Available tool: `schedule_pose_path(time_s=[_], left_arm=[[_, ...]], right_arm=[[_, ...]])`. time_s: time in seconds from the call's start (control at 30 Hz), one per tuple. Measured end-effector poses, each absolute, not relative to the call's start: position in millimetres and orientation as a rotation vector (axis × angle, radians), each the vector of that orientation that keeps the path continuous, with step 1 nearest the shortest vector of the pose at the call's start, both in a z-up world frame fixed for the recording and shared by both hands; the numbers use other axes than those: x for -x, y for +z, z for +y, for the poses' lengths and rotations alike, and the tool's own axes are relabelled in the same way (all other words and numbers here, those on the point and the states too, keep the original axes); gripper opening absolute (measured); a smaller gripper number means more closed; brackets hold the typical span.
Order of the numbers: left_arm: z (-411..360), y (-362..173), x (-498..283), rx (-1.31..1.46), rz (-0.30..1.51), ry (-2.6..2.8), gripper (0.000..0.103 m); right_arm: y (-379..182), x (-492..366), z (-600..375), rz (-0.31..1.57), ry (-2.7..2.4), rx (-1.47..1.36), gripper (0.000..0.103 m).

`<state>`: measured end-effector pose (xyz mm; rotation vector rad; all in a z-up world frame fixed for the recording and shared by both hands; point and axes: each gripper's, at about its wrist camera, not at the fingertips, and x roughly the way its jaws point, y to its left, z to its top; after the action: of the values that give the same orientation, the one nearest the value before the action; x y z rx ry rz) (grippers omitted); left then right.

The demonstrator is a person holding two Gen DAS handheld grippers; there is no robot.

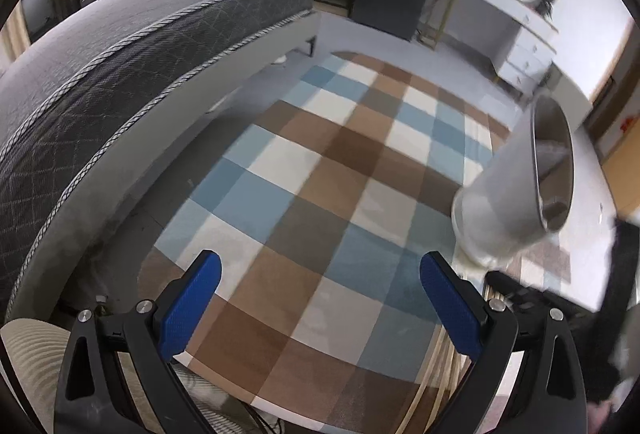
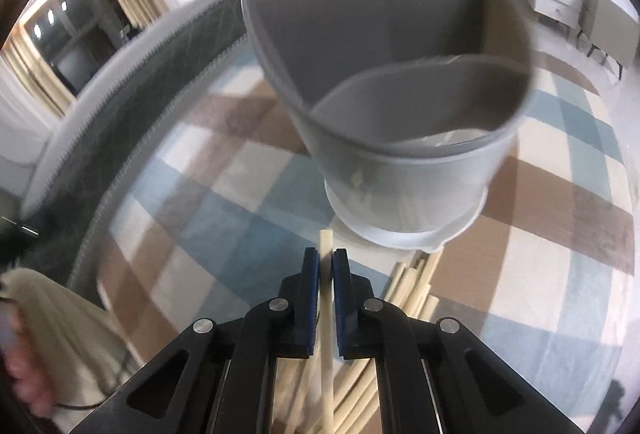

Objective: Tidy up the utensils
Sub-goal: 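Close the left tool on another chopstick while the right tool lifts its chopstick, then raise both held chopsticks and carry them above the grey holder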

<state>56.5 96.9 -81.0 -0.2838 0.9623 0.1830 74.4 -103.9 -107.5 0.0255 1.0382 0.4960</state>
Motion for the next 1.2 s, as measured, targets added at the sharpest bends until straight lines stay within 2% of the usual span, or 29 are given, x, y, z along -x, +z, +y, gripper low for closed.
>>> schedule_pose_path(time_s=[0.4,0.47,0.6,0.67,0.8,0.93,1.0,1.03,1.07,1.2], left_arm=[[12.9,-132.0,-63.1,0.016,1.229,-0.058,0.097],[1.2,-137.9,-61.9,-0.045,1.242,-0.053,0.089],[-11.2,-148.8,-60.1,-0.114,1.28,-0.036,0.08],[-14.2,-153.6,-60.8,-0.13,1.305,-0.035,0.071],[-18.1,-151.8,-64.7,-0.152,1.294,-0.026,0.06],[-27.5,-148.9,-75.4,-0.16,1.294,-0.057,0.039],[-33.1,-148.7,-80.5,-0.157,1.301,-0.089,0.023],[-36.2,-149.0,-84.0,-0.15,1.308,-0.11,0.01],[-39.1,-148.9,-87.3,-0.15,1.315,-0.121,0.003],[-41.5,-146.9,-92.6,-0.16,1.312,-0.118,0.001]], right_arm=[[-47.8,-35.4,-201.9,0.747,0.479,-0.364,0.006],[-47.6,-30.3,-222.4,0.705,0.454,-0.442,0.006],[-49.3,-30.9,-242.8,0.649,0.414,-0.537,0.006],[-46.9,-30.5,-248.7,0.623,0.409,-0.556,0.006],[-40.6,-25.3,-260.9,0.582,0.409,-0.579,0.006],[-40.0,-25.5,-267.6,0.563,0.411,-0.6,0.006],[-39.3,-24.9,-271.0,0.552,0.408,-0.601,0.006],[-39.0,-24.0,-272.7,0.548,0.409,-0.603,0.006],[-38.9,-23.1,-273.9,0.545,0.406,-0.6,0.006],[-39.9,-21.3,-277.3,0.543,0.398,-0.595,0.006]])
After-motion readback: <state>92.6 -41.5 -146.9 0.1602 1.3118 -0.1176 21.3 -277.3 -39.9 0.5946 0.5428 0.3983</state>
